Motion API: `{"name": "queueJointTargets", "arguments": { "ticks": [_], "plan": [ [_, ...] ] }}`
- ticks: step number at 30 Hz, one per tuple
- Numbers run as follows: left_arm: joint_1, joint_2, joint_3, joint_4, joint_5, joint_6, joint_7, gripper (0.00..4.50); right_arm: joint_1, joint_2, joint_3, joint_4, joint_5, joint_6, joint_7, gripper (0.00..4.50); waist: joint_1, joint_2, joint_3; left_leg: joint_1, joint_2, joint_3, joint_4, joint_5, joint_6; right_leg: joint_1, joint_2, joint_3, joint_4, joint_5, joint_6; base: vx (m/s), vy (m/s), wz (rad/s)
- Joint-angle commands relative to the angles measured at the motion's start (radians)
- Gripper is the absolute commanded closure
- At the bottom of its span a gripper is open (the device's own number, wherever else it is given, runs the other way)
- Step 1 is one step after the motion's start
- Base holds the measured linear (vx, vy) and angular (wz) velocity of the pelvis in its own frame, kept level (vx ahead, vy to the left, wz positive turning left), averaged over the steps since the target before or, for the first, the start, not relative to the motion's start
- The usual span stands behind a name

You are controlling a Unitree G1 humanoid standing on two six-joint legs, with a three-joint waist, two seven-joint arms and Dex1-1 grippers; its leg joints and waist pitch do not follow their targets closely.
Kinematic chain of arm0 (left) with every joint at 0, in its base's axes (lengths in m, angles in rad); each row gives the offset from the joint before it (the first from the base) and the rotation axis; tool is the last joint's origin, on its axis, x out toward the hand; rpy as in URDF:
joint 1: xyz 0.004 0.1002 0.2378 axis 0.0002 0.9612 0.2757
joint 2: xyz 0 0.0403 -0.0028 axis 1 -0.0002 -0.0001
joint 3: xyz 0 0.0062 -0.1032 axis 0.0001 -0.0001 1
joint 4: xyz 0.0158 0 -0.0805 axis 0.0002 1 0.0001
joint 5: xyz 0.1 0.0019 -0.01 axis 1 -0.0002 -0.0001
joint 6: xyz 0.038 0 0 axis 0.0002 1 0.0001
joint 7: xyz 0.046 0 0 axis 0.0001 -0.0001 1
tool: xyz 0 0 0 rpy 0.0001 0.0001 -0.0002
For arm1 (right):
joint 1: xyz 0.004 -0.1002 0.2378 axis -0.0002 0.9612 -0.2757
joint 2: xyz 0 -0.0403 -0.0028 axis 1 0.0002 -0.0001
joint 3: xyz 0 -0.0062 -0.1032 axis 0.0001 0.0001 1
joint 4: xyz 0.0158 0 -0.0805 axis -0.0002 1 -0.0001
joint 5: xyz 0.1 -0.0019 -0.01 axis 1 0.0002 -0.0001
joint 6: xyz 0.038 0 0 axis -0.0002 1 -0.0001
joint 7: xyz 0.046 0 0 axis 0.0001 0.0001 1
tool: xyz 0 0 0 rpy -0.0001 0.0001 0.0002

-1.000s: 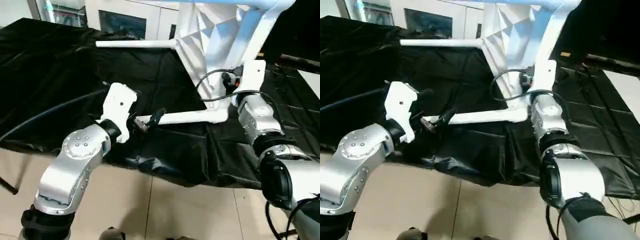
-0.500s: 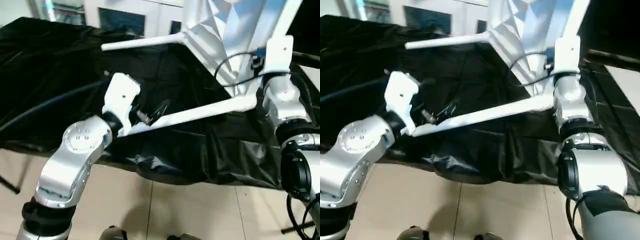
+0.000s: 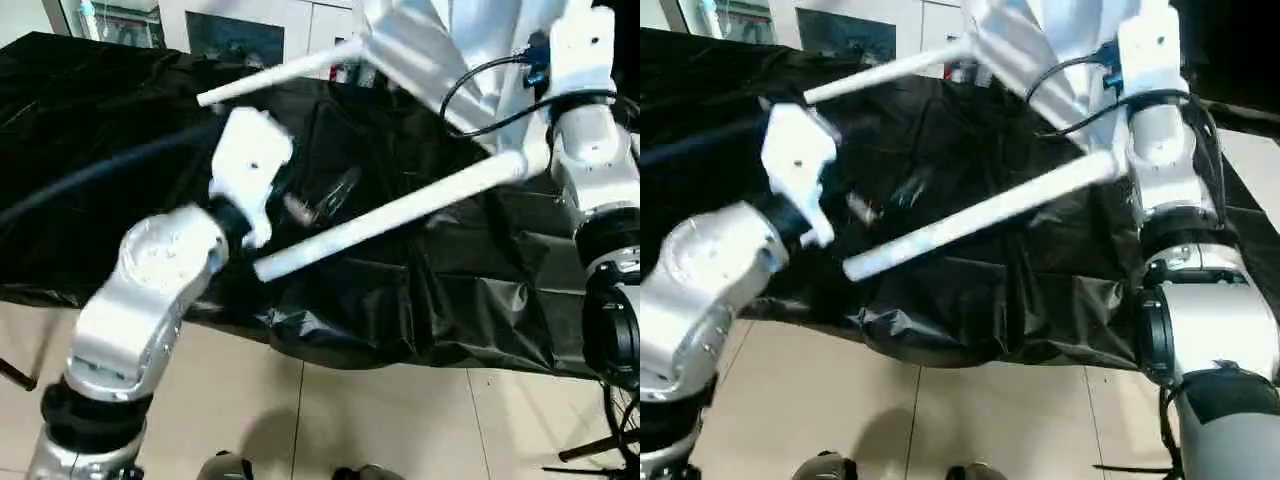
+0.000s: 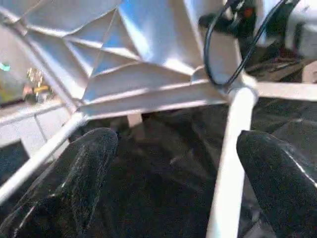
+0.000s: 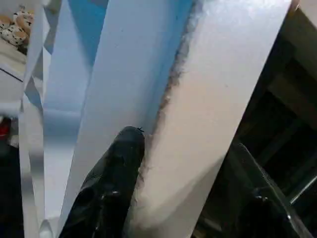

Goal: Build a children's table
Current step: Flip table

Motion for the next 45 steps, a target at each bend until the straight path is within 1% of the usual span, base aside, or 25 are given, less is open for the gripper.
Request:
{"name": "queueJointTargets", "arguments": {
  "ticks": [1, 5, 10, 12, 13, 15, 16, 17, 18, 20, 24, 25, 26, 27, 28, 29, 31, 32, 34, 35, 37, 39, 42, 43, 45],
  "plan": [
    [-0.063, -0.008, 0.023, -0.031, -0.019, 0.018, 0.008, 0.0, -0.045, -0.044, 0.08, -0.079, -0.109, -0.059, 0.008, 2.89, 0.002, -0.017, -0.094, 0.025, 0.032, -0.007, -0.049, -0.053, 0.03, 0.073, -0.056, 0.036, -0.051, -0.068, -0.177, 0.0, 0.0, 0.0],
    [-0.098, -0.016, 0.041, -0.045, -0.04, 0.022, 0.007, 0.0, -0.044, -0.053, 0.104, -0.091, -0.144, -0.063, 0.002, 2.9, 0.002, -0.024, -0.093, 0.021, 0.031, -0.007, -0.048, -0.055, 0.02, 0.075, -0.056, 0.037, -0.051, -0.079, -0.165, 0.0, 0.0, 0.0],
    [-0.117, -0.012, 0.025, -0.089, -0.07, 0.01, -0.035, 0.0, -0.045, -0.054, 0.114, -0.092, -0.148, -0.059, -0.007, 2.91, 0.003, -0.024, -0.094, 0.023, 0.033, -0.007, -0.048, -0.059, 0.016, 0.073, -0.058, 0.036, -0.051, -0.098, -0.155, 0.0, 0.0, 0.0],
    [-0.14, -0.012, 0.021, -0.121, -0.107, 0.008, -0.066, 0.0, -0.046, -0.052, 0.117, -0.09, -0.151, -0.055, -0.012, 2.91, 0.003, -0.024, -0.093, 0.023, 0.032, -0.007, -0.048, -0.06, 0.015, 0.071, -0.056, 0.036, -0.052, -0.095, -0.158, 0.0, 0.0, 0.0],
    [-0.14, -0.012, 0.021, -0.121, -0.107, 0.008, -0.066, 0.0, -0.046, -0.052, 0.117, -0.09, -0.151, -0.055, -0.012, 2.91, 0.003, -0.023, -0.093, 0.024, 0.033, -0.007, -0.048, -0.063, 0.014, 0.071, -0.056, 0.037, -0.051, -0.097, -0.16, 0.0, 0.0, 0.0],
    [-0.167, -0.01, 0.021, -0.142, -0.126, -0.014, -0.086, 0.0, -0.047, -0.048, 0.123, -0.088, -0.152, -0.046, -0.016, 2.91, 0.001, -0.026, -0.092, 0.022, 0.033, -0.007, -0.048, -0.068, 0.01, 0.071, -0.056, 0.037, -0.052, -0.099, -0.16, 0.0, 0.0, 0.0],
    [-0.176, 0.0, 0.016, -0.141, -0.107, -0.042, -0.09, 0.0, -0.048, -0.045, 0.123, -0.087, -0.153, -0.043, -0.017, 2.91, 0.001, -0.026, -0.091, 0.022, 0.032, -0.007, -0.048, -0.077, 0.008, 0.07, -0.056, 0.037, -0.054, -0.11, -0.157, 0.0, 0.0, 0.0],
    [-0.187, 0.01, 0.011, -0.134, -0.077, -0.077, -0.089, 0.0, -0.048, -0.043, 0.122, -0.084, -0.155, -0.039, -0.016, 2.91, 0.0, -0.027, -0.09, 0.022, 0.033, -0.007, -0.048, -0.091, 0.006, 0.07, -0.055, 0.037, -0.058, -0.134, -0.143, 0.0, 0.0, 0.0],
    [-0.191, 0.014, 0.009, -0.131, -0.062, -0.091, -0.088, 0.0, -0.049, -0.042, 0.122, -0.084, -0.157, -0.038, -0.015, 2.91, 0.0, -0.027, -0.09, 0.022, 0.033, -0.007, -0.048, -0.091, 0.006, 0.07, -0.055, 0.037, -0.058, -0.134, -0.143, 0.0, 0.0, 0.0],
    [-0.215, 0.031, 0.013, -0.103, 0.025, -0.186, -0.055, 0.0, -0.051, -0.037, 0.124, -0.073, -0.158, -0.034, -0.017, 2.91, -0.002, -0.024, -0.091, 0.022, 0.034, -0.009, -0.049, -0.09, 0.001, 0.07, -0.055, 0.037, -0.058, -0.146, -0.121, 0.0, 0.0, 0.0],
    [-0.256, 0.019, 0.052, -0.093, 0.05, -0.247, -0.013, 0.0, -0.053, -0.035, 0.127, -0.066, -0.158, -0.033, -0.016, 2.91, -0.002, -0.023, -0.094, 0.022, 0.034, -0.009, -0.048, -0.072, -0.011, 0.072, -0.055, 0.037, -0.052, -0.104, -0.132, 0.0, 0.0, 0.0],
    [-0.27, 0.032, 0.058, -0.086, 0.083, -0.274, 0.008, 0.0, -0.053, -0.035, 0.131, -0.065, -0.155, -0.034, -0.016, 2.91, -0.003, -0.024, -0.093, 0.021, 0.034, -0.009, -0.048, -0.07, -0.007, 0.072, -0.054, 0.037, -0.052, -0.096, -0.135, 0.0, 0.0, 0.0],
    [-0.284, 0.067, 0.058, -0.065, 0.151, -0.296, 0.043, 0.0, -0.054, -0.035, 0.134, -0.063, -0.153, -0.034, -0.016, 2.91, -0.004, -0.024, -0.092, 0.021, 0.034, -0.009, -0.048, -0.076, -0.005, 0.071, -0.054, 0.037, -0.052, -0.104, -0.131, 0.0, 0.0, 0.0],
    [-0.287, 0.078, 0.057, -0.059, 0.169, -0.301, 0.052, 0.0, -0.054, -0.035, 0.134, -0.063, -0.152, -0.034, -0.017, 2.91, -0.004, -0.023, -0.092, 0.022, 0.034, -0.009, -0.048, -0.081, -0.004, 0.071, -0.054, 0.037, -0.053, -0.113, -0.126, 0.0, 0.0, 0.0],
    [-0.287, 0.122, 0.054, -0.038, 0.246, -0.318, 0.082, 0.0, -0.053, -0.034, 0.134, -0.062, -0.15, -0.034, -0.016, 2.91, -0.006, -0.023, -0.09, 0.022, 0.034, -0.009, -0.048, -0.089, -0.006, 0.069, -0.054, 0.038, -0.055, -0.134, -0.116, 0.0, 0.0, 0.0],
    [-0.286, 0.131, 0.054, -0.034, 0.261, -0.321, 0.088, 0.0, -0.053, -0.034, 0.134, -0.062, -0.15, -0.034, -0.016, 2.91, -0.006, -0.022, -0.09, 0.022, 0.035, -0.01, -0.049, -0.093, -0.013, 0.068, -0.056, 0.038, -0.055, -0.153, -0.108, 0.0, 0.0, 0.0],
    [-0.279, 0.173, 0.051, -0.01, 0.344, -0.35, 0.109, 0.0, -0.053, -0.033, 0.135, -0.062, -0.149, -0.033, -0.016, 2.91, -0.006, -0.02, -0.09, 0.023, 0.035, -0.011, -0.049, -0.092, -0.019, 0.066, -0.055, 0.037, -0.055, -0.157, -0.107, 0.0, 0.0, 0.0],
    [-0.271, 0.201, 0.047, 0.009, 0.407, -0.362, 0.129, 0.0, -0.052, -0.032, 0.136, -0.063, -0.148, -0.033, -0.017, 2.91, -0.006, -0.015, -0.09, 0.025, 0.036, -0.011, -0.05, -0.09, -0.026, 0.065, -0.056, 0.037, -0.052, -0.149, -0.111, 0.0, 0.0, 0.0],
    [-0.254, 0.235, 0.045, 0.033, 0.462, -0.376, 0.14, 0.0, -0.052, -0.031, 0.137, -0.065, -0.148, -0.033, -0.018, 2.91, -0.007, -0.015, -0.091, 0.026, 0.036, -0.012, -0.051, -0.093, -0.03, 0.064, -0.056, 0.036, -0.051, -0.143, -0.114, 0.0, 0.0, 0.0],
    [-0.25, 0.246, 0.039, 0.037, 0.477, -0.372, 0.138, 0.0, -0.052, -0.031, 0.137, -0.065, -0.148, -0.034, -0.018, 2.91, -0.007, -0.017, -0.091, 0.024, 0.035, -0.011, -0.05, -0.092, -0.03, 0.065, -0.056, 0.037, -0.051, -0.136, -0.118, 0.0, 0.0, 0.0],
    [-0.246, 0.252, 0.035, 0.04, 0.487, -0.373, 0.139, 0.0, -0.052, -0.031, 0.138, -0.066, -0.148, -0.034, -0.019, 2.91, -0.005, -0.014, -0.09, 0.026, 0.037, -0.011, -0.051, -0.099, -0.035, 0.063, -0.058, 0.037, -0.05, -0.139, -0.127, 0.0, 0.0, 0.0],
    [-0.218, 0.277, 0.018, 0.047, 0.494, -0.366, 0.114, 0.0, -0.053, -0.032, 0.138, -0.068, -0.149, -0.034, -0.021, 2.91, -0.003, -0.014, -0.089, 0.024, 0.036, -0.011, -0.05, -0.114, -0.04, 0.063, -0.059, 0.037, -0.051, -0.154, -0.131, 0.0, 0.0, 0.0],
    [-0.19, 0.28, 0.019, 0.063, 0.504, -0.356, 0.114, 0.0, -0.054, -0.034, 0.138, -0.073, -0.149, -0.034, -0.024, 2.91, -0.004, -0.014, -0.085, 0.026, 0.036, -0.012, -0.051, -0.166, -0.054, 0.056, -0.06, 0.037, -0.058, -0.224, -0.122, 0.0, 0.0, 0.0],
    [-0.188, 0.277, 0.022, 0.073, 0.51, -0.366, 0.115, 0.17, -0.054, -0.034, 0.138, -0.074, -0.149, -0.035, -0.024, 2.91, -0.005, -0.012, -0.084, 0.027, 0.035, -0.012, -0.051, -0.189, -0.06, 0.052, -0.06, 0.037, -0.061, -0.256, -0.116, 0.0, 0.0, 0.0],
    [-0.183, 0.266, 0.04, 0.093, 0.508, -0.371, 0.121, 0.28, -0.054, -0.036, 0.138, -0.078, -0.149, -0.036, -0.024, 2.91, -0.006, -0.012, -0.084, 0.029, 0.037, -0.015, -0.053, -0.211, -0.065, 0.05, -0.06, 0.035, -0.064, -0.282, -0.11, 0.0, 0.0, 0.0]
  ]
}}
